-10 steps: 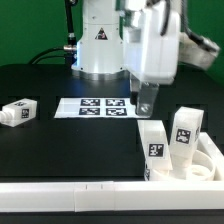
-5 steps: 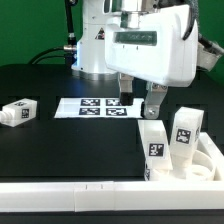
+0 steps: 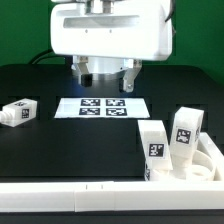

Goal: Assemble stool

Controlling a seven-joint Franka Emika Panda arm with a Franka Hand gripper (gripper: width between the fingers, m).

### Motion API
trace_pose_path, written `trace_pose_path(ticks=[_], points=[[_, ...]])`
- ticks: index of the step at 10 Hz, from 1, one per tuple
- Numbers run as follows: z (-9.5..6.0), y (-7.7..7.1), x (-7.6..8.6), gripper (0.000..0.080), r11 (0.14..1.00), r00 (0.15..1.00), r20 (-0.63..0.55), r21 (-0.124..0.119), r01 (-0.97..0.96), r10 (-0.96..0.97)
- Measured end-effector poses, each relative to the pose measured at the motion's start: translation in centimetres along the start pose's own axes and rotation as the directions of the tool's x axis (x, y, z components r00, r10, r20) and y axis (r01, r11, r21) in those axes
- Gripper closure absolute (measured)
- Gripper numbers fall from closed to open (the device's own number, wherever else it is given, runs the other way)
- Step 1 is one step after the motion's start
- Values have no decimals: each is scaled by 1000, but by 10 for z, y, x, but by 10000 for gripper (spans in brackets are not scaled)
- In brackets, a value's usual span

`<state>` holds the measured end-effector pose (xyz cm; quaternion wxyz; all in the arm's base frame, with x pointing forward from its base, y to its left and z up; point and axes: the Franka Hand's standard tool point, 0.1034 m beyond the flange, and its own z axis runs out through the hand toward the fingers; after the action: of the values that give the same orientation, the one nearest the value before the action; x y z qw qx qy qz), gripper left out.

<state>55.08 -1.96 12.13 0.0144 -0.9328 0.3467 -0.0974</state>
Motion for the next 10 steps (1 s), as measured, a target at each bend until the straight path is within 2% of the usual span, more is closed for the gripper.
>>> trace_pose_path(ticks=[3, 4, 5, 7, 8, 10], points=[[2, 4, 0, 151, 999, 999, 6, 2, 36, -36], [4, 22, 2, 151, 999, 999, 27, 25, 19, -20], [8, 44, -2, 151, 999, 997, 75, 29, 14, -16], [16, 92, -8, 151, 1000, 992, 123, 14, 20, -21], [18, 93, -11, 151, 1000, 995, 99, -2, 12, -12], [17, 90, -10, 151, 1000, 995, 97, 1, 16, -17]])
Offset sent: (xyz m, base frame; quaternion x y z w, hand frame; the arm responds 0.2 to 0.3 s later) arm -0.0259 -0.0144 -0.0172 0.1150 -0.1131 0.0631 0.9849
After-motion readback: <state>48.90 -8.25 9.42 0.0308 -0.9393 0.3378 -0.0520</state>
